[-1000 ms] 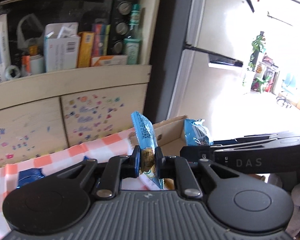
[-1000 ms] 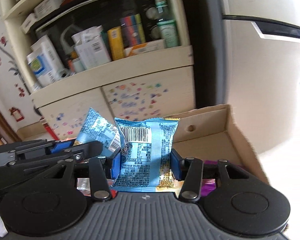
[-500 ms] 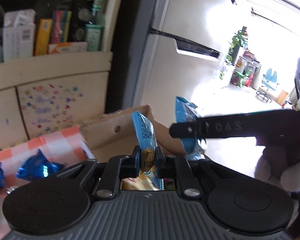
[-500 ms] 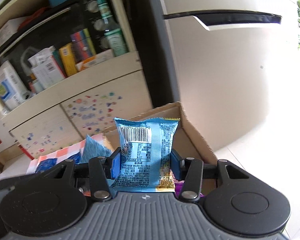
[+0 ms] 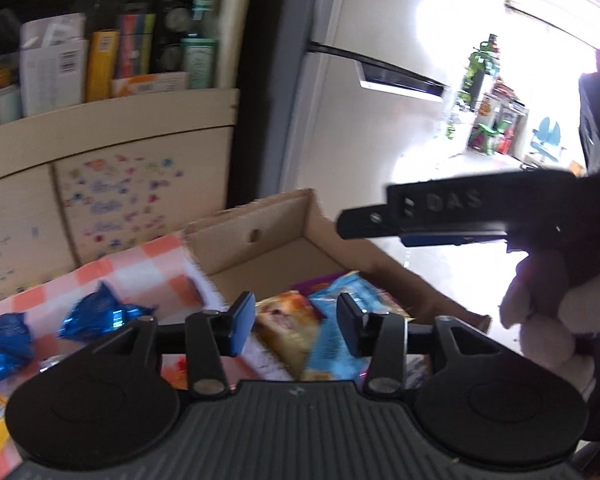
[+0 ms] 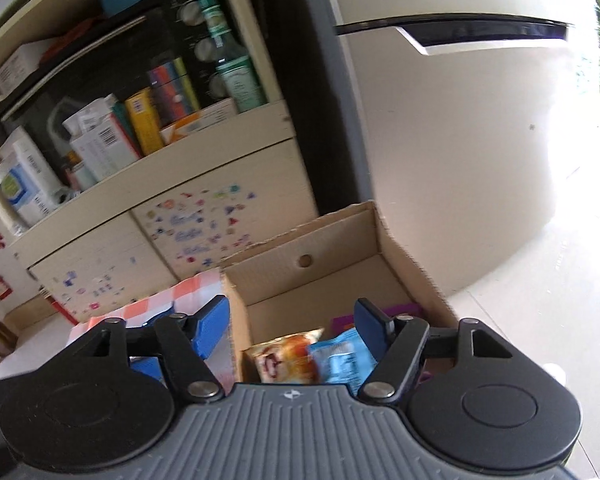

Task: Organize snacks
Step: 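Move both open grippers back over the snack pile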

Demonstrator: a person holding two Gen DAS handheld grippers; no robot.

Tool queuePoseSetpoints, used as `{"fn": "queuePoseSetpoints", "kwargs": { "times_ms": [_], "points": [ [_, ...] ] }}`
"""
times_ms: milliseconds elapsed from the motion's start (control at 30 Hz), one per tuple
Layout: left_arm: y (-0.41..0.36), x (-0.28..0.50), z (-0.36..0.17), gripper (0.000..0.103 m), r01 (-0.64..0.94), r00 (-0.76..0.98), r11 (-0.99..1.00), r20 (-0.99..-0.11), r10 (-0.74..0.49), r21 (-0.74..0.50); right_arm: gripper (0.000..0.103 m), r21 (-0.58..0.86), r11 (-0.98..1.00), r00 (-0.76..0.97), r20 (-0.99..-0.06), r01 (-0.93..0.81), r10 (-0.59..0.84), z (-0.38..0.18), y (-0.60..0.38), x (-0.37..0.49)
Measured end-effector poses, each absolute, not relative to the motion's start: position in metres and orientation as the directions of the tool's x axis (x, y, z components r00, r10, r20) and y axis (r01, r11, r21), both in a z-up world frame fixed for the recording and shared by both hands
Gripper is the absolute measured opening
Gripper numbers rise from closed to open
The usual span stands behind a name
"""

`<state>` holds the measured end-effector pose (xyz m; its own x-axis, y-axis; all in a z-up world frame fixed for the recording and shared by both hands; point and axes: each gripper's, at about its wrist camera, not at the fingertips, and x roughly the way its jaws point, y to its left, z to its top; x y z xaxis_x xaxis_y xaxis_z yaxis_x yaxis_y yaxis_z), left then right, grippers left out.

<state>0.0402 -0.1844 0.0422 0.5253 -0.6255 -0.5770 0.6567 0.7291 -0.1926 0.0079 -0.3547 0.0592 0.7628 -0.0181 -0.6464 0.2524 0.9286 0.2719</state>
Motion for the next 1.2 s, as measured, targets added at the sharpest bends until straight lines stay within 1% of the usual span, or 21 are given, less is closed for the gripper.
{"fn": "queuePoseSetpoints", "kwargs": {
  "times_ms": [100,300,367,433,500,600,733,867,967,1100,1200],
  "points": [
    [-0.167,0.046,0.043,0.050,0.626,0.540,0.759,-0.602,-0.589,-0.181,0.078,0.267,0.938,0.763,-0.646,0.219,0.006,0.059,-0.346,0.010],
    [-0.128,0.062,0.045,0.051,0.552,0.572,0.820,-0.646,-0.506,-0.154,0.079,0.263,0.955,0.766,-0.639,0.133,0.069,0.060,-0.327,0.015],
    [-0.112,0.068,0.046,0.054,0.519,0.589,0.842,-0.655,-0.474,-0.143,0.080,0.263,0.959,0.766,-0.637,0.105,0.091,0.060,-0.320,0.018],
    [-0.097,0.075,0.045,0.059,0.489,0.597,0.861,-0.665,-0.448,-0.141,0.084,0.263,0.962,0.762,-0.637,0.078,0.113,0.059,-0.312,0.020],
    [-0.081,0.082,0.045,0.060,0.460,0.604,0.877,-0.675,-0.423,-0.139,0.084,0.258,0.965,0.756,-0.640,0.044,0.136,0.057,-0.304,0.023],
    [-0.061,0.090,0.044,0.062,0.423,0.623,0.900,-0.686,-0.376,-0.108,0.084,0.264,0.965,0.737,-0.653,0.002,0.177,0.052,-0.291,0.027],
    [-0.038,0.102,0.038,0.068,0.388,0.637,0.919,-0.699,-0.326,-0.075,0.085,0.255,0.964,0.684,-0.691,-0.069,0.232,0.041,-0.271,0.034],
    [-0.013,0.121,0.021,0.069,0.309,0.620,0.947,-0.735,-0.274,-0.092,0.085,0.252,0.964,0.634,-0.733,-0.084,0.247,0.024,-0.255,0.043],
    [0.003,0.136,0.003,0.069,0.246,0.582,0.961,-0.772,-0.254,-0.130,0.087,0.261,0.961,0.594,-0.760,-0.092,0.263,0.012,-0.245,0.050],
    [0.017,0.153,-0.020,0.070,0.166,0.537,0.971,-0.810,-0.234,-0.171,0.088,0.238,0.969,0.555,-0.799,-0.064,0.233,-0.004,-0.235,0.061],
    [0.022,0.163,-0.037,0.070,0.118,0.516,0.977,-0.829,-0.214,-0.178,0.088,0.227,0.973,0.532,-0.819,-0.049,0.218,-0.014,-0.230,0.067]
  ]
}}
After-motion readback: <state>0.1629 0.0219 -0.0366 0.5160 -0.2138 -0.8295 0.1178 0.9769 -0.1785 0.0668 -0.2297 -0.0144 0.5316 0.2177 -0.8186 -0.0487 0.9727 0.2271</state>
